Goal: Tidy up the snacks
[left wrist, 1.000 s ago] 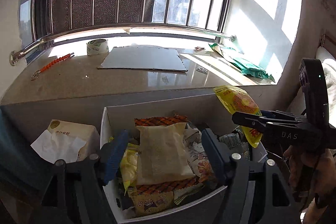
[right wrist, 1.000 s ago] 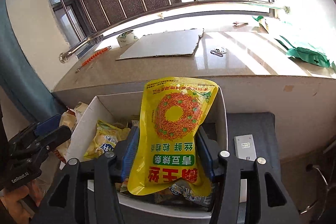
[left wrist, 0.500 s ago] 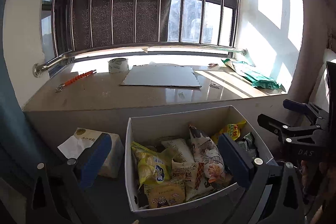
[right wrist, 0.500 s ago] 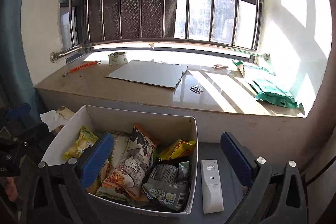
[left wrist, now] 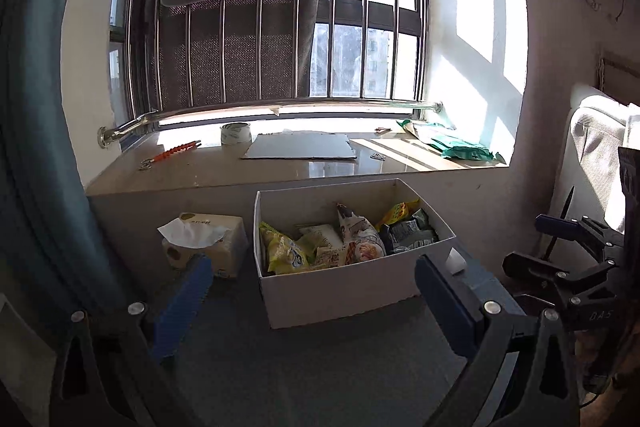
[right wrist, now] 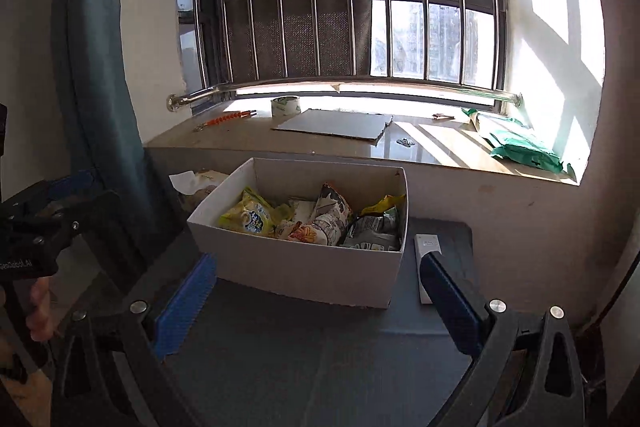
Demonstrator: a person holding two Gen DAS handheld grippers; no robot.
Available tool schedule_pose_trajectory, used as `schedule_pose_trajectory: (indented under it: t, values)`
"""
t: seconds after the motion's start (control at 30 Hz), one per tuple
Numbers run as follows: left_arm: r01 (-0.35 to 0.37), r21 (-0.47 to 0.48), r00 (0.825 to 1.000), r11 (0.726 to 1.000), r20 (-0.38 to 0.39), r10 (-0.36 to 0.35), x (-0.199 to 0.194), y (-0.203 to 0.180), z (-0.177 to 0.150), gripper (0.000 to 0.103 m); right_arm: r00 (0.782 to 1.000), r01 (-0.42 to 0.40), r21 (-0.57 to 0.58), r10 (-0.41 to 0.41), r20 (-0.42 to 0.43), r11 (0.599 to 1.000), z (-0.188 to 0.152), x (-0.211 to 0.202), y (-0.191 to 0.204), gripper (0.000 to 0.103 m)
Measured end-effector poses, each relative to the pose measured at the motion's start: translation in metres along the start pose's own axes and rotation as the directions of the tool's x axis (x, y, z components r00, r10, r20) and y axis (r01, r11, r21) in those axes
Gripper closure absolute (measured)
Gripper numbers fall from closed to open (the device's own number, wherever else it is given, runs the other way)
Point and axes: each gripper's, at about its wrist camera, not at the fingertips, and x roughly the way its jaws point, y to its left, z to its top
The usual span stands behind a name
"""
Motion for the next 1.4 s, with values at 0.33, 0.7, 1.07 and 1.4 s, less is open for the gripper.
schedule_pose_trajectory:
  t: [0.33, 0.7, 1.07, 1.4]
  values:
    - [0.043, -0.054, 0.998, 0.998, -0.051, -0.046, -0.073, -0.021, -0.074, 0.000, 1.000, -0.002, 0.094, 0.003, -0.016, 0.996, -0.072, -0.072, 0.015, 0.000]
    - [0.071, -0.057, 0.996, 0.996, -0.055, -0.074, -0.078, -0.027, -0.075, 0.000, 0.999, -0.032, 0.065, 0.032, -0.005, 0.997, -0.074, -0.085, 0.023, 0.000]
    - [0.069, -0.059, 0.996, 0.996, -0.060, -0.072, -0.078, -0.027, -0.074, 0.000, 0.999, -0.031, 0.065, 0.032, -0.015, 0.997, -0.076, -0.084, 0.023, 0.000]
    - [0.067, -0.063, 0.995, 0.996, -0.066, -0.072, -0.076, -0.027, -0.074, 0.000, 0.998, -0.051, 0.061, 0.053, -0.021, 0.997, -0.077, -0.082, 0.026, 0.000]
